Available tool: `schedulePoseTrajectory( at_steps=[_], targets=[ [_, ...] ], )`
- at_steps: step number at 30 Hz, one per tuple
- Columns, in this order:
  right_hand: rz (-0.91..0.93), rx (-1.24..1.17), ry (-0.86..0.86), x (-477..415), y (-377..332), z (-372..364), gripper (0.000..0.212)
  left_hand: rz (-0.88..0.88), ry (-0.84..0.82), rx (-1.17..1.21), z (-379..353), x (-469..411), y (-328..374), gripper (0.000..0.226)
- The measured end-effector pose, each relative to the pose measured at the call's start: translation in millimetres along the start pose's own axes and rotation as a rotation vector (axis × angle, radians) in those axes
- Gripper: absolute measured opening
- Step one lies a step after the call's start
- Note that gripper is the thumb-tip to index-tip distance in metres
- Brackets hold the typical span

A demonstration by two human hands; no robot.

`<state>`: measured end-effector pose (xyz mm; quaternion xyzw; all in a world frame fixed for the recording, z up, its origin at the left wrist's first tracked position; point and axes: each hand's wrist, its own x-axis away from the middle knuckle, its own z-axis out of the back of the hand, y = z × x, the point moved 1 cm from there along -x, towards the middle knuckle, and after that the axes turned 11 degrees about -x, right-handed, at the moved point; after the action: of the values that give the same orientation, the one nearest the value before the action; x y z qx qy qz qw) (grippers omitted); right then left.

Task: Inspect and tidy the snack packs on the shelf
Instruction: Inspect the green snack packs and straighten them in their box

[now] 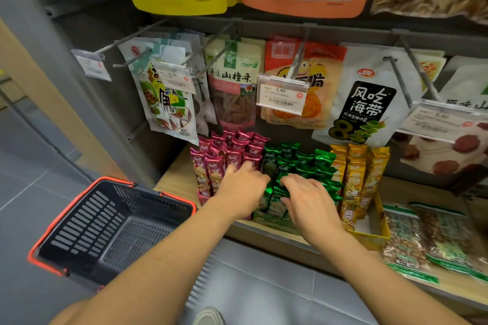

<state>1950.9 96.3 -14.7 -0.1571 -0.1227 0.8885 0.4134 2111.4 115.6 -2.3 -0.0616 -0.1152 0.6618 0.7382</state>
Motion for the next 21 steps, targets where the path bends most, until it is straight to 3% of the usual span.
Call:
schedulePoseTrajectory(
  at_steps=[4,8,12,15,21],
  targets=[
    [0.011,0.036,0.051,2.6,-2.1,0.5,0.016,0.072,0.044,0.001,-6.5,4.7,11.2,0.054],
    [0.013,0.002,0.034,-4.0,-0.6,5.3,0.019,0.046,0.147,-0.002,0.7,4.8,9.3,0.042],
    [-0.179,-0.46,0.218,-25.7,8.3,25.7,0.018,-0.057,0.055,0.019,9.6,4.3,10.5,0.029],
    [-0.334,-0.466,0.303,-59.7,23.0,41.8,0.015,-0.048,-0.023,0.074,12.7,5.1,8.8,0.035],
    [-0.465,-0.078,-0.108,-124.6,31.8,30.8,0.044,-0.041,0.002,0.107,11.6,5.1,7.2,0.036]
  ],
)
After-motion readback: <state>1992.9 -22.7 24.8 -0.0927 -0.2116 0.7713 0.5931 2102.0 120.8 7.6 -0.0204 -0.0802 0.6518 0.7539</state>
